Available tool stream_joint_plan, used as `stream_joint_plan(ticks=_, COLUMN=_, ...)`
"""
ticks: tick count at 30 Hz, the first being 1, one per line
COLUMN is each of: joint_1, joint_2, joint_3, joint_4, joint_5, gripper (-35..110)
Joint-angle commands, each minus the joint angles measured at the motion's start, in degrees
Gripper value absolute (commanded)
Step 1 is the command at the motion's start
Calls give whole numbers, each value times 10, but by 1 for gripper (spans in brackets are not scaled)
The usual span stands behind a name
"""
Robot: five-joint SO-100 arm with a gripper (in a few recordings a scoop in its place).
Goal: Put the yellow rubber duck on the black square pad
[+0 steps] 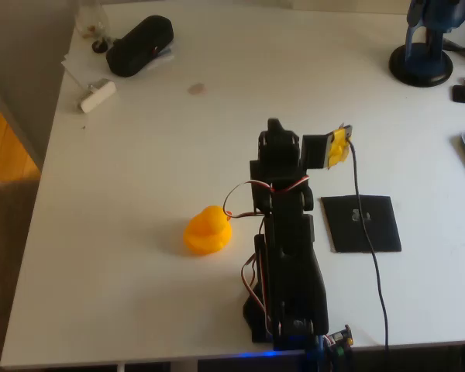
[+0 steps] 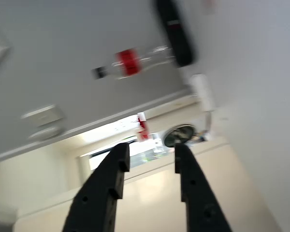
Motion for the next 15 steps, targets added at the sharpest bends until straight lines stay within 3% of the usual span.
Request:
stream_joint_plan(ticks=1, joint_1=5, joint_2=-4, joint_3=-76, joint_4=6, joint_5=-5, gripper=10)
stream_joint_plan(ticks=15, joint_1=6, joint_2=-341, joint_3=-374, joint_4=7, joint_5=-5, gripper=10)
